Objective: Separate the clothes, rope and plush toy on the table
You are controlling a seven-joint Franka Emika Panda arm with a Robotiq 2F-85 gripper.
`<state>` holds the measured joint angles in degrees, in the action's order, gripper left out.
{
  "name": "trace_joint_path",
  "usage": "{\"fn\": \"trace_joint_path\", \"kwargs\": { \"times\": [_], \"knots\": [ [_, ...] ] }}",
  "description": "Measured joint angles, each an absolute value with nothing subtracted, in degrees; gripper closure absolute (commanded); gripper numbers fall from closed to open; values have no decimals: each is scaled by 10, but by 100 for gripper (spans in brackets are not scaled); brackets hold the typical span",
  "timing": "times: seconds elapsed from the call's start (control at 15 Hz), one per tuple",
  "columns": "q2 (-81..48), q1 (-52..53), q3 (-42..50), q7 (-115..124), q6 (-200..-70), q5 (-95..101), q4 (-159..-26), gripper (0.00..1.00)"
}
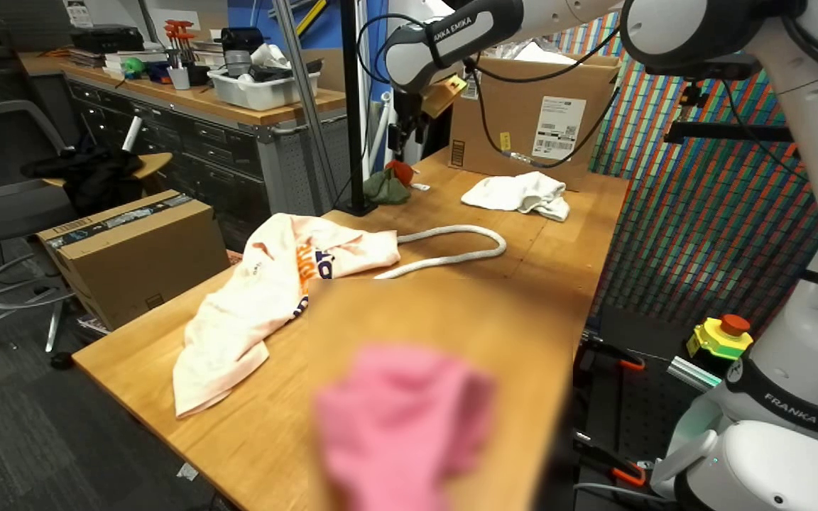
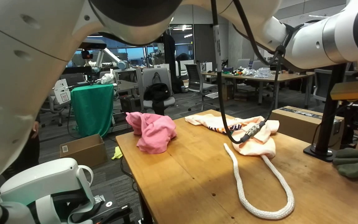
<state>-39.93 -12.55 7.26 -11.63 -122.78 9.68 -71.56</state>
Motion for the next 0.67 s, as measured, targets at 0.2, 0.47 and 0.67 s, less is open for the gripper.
{"fn": "trace_joint_path", "kwargs": {
  "times": [0.2, 0.47, 0.67],
  "knots": [
    [-388, -125, 60, -130, -1187, 86, -733, 0],
    [-357, -123, 40, -148, -1169, 81, -791, 0],
    [-326, -116, 31, -163, -1175, 81, -850, 0]
  ]
}}
